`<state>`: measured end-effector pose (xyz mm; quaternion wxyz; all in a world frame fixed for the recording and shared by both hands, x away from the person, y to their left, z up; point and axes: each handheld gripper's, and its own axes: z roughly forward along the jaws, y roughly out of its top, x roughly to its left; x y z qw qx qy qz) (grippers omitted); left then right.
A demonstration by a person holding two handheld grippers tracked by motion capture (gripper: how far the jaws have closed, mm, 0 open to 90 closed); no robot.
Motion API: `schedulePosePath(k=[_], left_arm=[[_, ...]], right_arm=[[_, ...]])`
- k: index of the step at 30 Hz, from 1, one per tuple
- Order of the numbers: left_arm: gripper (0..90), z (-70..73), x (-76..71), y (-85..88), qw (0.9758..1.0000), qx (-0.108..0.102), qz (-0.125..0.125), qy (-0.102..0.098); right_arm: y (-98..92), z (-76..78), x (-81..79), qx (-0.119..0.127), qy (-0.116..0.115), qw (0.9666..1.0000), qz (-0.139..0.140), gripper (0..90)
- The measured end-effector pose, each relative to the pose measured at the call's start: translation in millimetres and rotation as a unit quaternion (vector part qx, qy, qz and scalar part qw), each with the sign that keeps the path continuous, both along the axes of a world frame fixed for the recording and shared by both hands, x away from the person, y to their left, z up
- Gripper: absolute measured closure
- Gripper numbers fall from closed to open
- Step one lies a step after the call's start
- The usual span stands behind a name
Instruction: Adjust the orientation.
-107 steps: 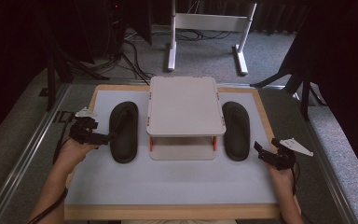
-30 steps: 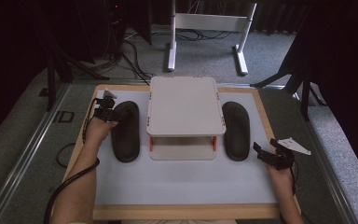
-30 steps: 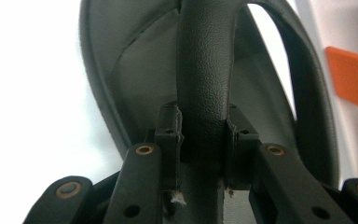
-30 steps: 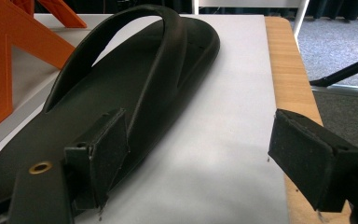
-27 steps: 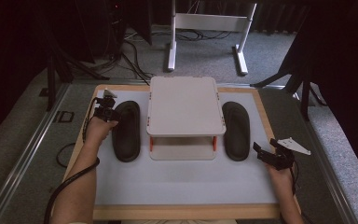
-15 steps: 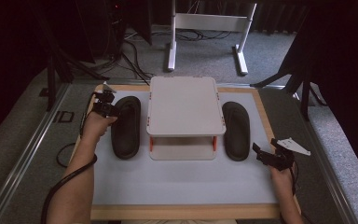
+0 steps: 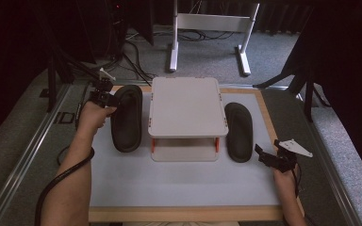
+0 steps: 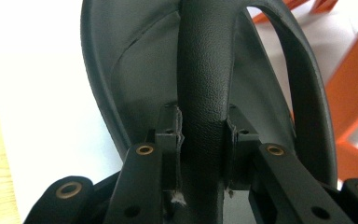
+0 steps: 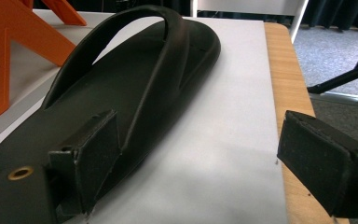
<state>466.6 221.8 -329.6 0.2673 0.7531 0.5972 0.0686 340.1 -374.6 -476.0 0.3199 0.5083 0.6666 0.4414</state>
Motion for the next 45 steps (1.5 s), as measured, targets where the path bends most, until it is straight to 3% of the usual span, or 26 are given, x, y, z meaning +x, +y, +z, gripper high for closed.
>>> schedulePosePath(k=[7, 12, 18, 23, 29, 31, 39, 43, 45], left_arm=[[71.9, 21.0, -3.7, -2.7, 0.9998, 0.018, -0.006, -0.002], [71.9, 47.1, -8.3, -0.4, 0.9998, 0.008, -0.006, -0.015], [71.9, 68.9, -10.5, -13.1, 0.9994, 0.004, -0.015, -0.03], [71.9, 82.3, -8.7, -32.4, 0.9988, 0.017, -0.027, -0.037], [71.9, 85.7, -4.7, -53.5, 0.9985, 0.025, -0.038, -0.03], [71.9, 87.1, -1.4, -67.7, 0.9981, 0.031, -0.045, -0.029], [71.9, 94.5, 4.9, -99.9, 0.9971, 0.025, -0.065, -0.03], [71.8, 92.8, 6.5, -120.2, 0.9965, 0.004, -0.075, -0.036], [71.8, 91.8, 6.9, -122.0, 0.9968, -0.005, -0.072, -0.036]], right_arm=[[0.3, -0.2, 0.3, -0.003, 0.0, 1.0, 0.003, 12.4], [0.0, -0.2, 0.5, 0.0, 0.002, 1.0, 0.003, 12.8], [0.9, -0.2, 0.5, -0.004, 0.003, 1.0, 0.004, 12.8], [0.3, -0.3, 0.7, -0.002, 0.003, 1.0, 0.004, 12.8], [0.1, -0.3, 0.7, -0.002, 0.004, 1.0, 0.006, 12.8], [0.3, -0.3, 0.7, -0.003, 0.004, 1.0, 0.006, 12.9], [0.1, -0.3, 0.8, -0.002, 0.006, 1.0, 0.007, 13.0], [0.2, -0.4, 1.0, -0.002, 0.006, 1.0, 0.007, 13.1], [0.3, -0.4, 1.0, -0.002, 0.006, 1.0, 0.007, 13.1]])
